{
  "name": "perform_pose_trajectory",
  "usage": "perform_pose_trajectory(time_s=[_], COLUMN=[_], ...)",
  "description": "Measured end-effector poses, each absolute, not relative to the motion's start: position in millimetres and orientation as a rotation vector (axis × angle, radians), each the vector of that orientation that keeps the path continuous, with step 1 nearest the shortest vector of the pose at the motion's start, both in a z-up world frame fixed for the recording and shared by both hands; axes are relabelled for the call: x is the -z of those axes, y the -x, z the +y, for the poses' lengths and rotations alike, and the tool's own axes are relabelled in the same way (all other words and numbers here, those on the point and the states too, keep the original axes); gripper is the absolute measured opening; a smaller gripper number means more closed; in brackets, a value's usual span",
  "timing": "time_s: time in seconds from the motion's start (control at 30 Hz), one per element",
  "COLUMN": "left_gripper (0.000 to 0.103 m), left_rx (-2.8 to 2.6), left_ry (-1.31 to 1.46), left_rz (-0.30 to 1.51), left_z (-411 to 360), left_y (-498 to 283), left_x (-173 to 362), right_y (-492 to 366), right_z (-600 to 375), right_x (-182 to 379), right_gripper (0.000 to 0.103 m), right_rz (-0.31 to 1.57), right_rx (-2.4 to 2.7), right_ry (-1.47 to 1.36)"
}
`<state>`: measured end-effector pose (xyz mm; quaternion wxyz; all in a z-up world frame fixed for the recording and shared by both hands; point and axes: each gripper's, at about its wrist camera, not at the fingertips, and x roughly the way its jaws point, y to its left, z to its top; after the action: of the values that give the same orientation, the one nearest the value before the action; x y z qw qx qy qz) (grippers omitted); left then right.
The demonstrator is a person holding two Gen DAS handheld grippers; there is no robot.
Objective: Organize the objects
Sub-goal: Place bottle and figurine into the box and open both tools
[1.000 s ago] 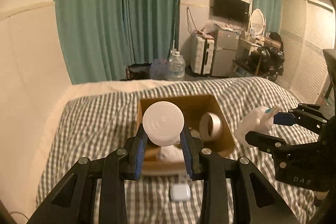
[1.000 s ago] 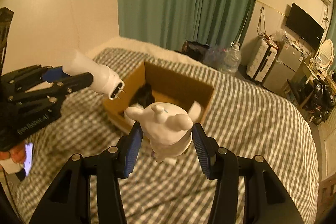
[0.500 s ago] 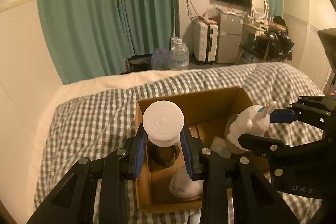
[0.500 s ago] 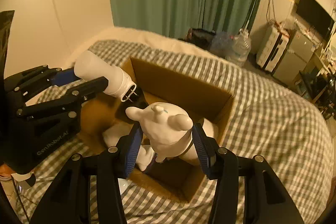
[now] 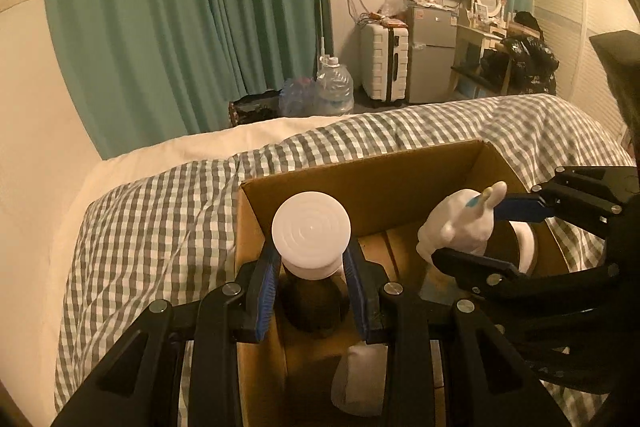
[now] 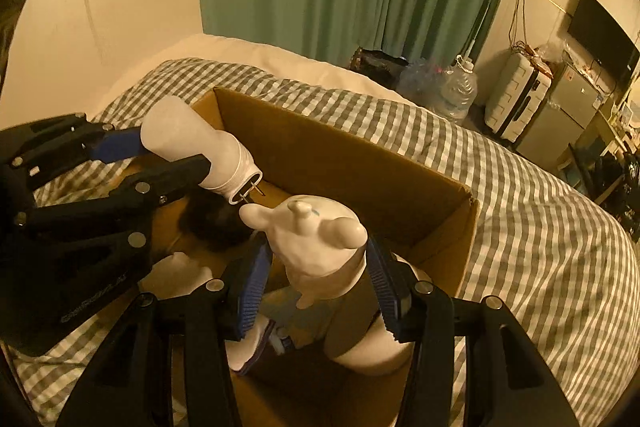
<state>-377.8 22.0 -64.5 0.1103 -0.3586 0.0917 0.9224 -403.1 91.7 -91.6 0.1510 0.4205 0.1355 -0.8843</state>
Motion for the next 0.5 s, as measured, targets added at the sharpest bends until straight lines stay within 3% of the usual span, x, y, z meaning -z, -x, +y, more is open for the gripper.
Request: perform_pose_trajectory(time_s=[0.27, 0.4, 0.5], left_gripper=[0.032, 0.032, 0.039], left_rx=[-2.699, -2.703, -2.71], left_ry=[1.07, 1.085, 1.083], left_rz=[0.243, 0.264, 0.264], left_z=[20, 18, 17], left_y=[380, 374, 366], left_x=[59, 51, 40], right_y=[402, 391, 380], right_z=[94, 99, 107], right_x=[91, 78, 62], right_gripper=[0.049, 0.062, 0.069], right_rz=[0.384, 0.363, 0.339], right_rx=[2.533, 2.562, 2.573], right_ry=[-1.202, -1.161, -1.129])
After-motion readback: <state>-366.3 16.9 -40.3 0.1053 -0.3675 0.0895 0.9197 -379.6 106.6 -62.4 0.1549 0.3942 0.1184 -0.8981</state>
